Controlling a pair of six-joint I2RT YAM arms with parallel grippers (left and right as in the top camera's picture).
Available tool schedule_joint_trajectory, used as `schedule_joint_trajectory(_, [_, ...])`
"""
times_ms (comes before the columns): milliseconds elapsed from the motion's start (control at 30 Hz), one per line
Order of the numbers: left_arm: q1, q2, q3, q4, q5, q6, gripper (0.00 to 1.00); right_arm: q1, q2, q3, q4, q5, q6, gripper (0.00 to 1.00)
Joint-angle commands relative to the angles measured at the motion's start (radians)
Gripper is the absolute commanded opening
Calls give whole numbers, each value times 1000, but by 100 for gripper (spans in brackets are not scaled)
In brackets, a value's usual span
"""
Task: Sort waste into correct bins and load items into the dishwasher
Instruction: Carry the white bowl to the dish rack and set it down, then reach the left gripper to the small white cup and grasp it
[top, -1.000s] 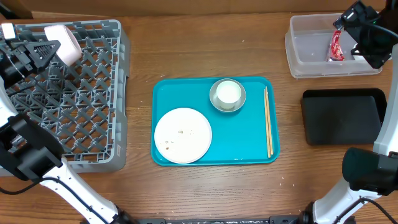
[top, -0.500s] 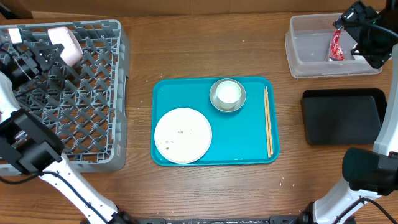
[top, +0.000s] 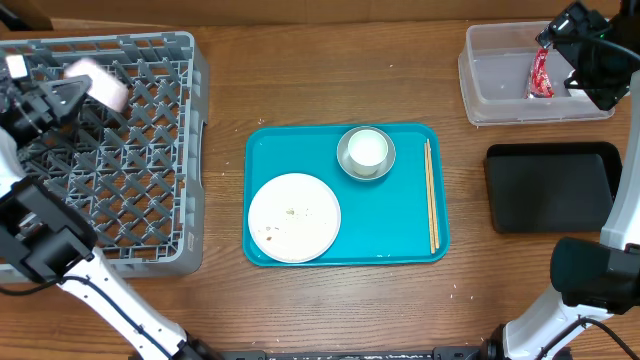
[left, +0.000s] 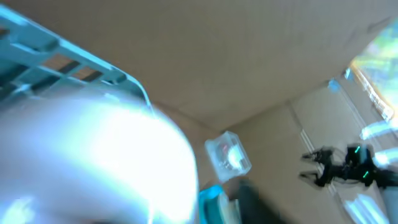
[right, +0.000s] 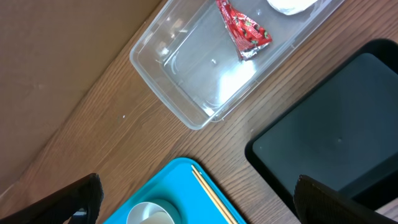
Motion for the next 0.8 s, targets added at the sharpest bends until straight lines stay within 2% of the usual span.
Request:
schedule_joint_trajectory(0, [74,4,5,32,18,-217,97,-2,-1,9,3,-1,4,100])
schedule_joint_trajectory(33, [90,4,5,34,17,-237,100,-2,-1,9,3,-1,4,100])
schedule_joint_trajectory(167, [193,-1,5,21,21,-355,100,-2,-1,9,3,0,4,100])
schedule_joint_trajectory(400, [271,-84,5,-26,19,-356,99,-2,-1,9,3,-1,4,100])
schedule_joint_trajectory(467, [282,-125,5,-24,9,-357,93,-2,-1,9,3,-1,4,100])
schedule_joint_trajectory(600, [285,-230,5,-19,-38,-358,63,-2,-1,9,3,-1,4,100])
schedule_joint_trajectory(633, [279,-254,5,-19,-58,-358,59,-2,-1,9,3,-1,4,100])
schedule_joint_trajectory(767, [228,-356,5,-20,-143,-362,58,-2,-1,9,3,0,4,100])
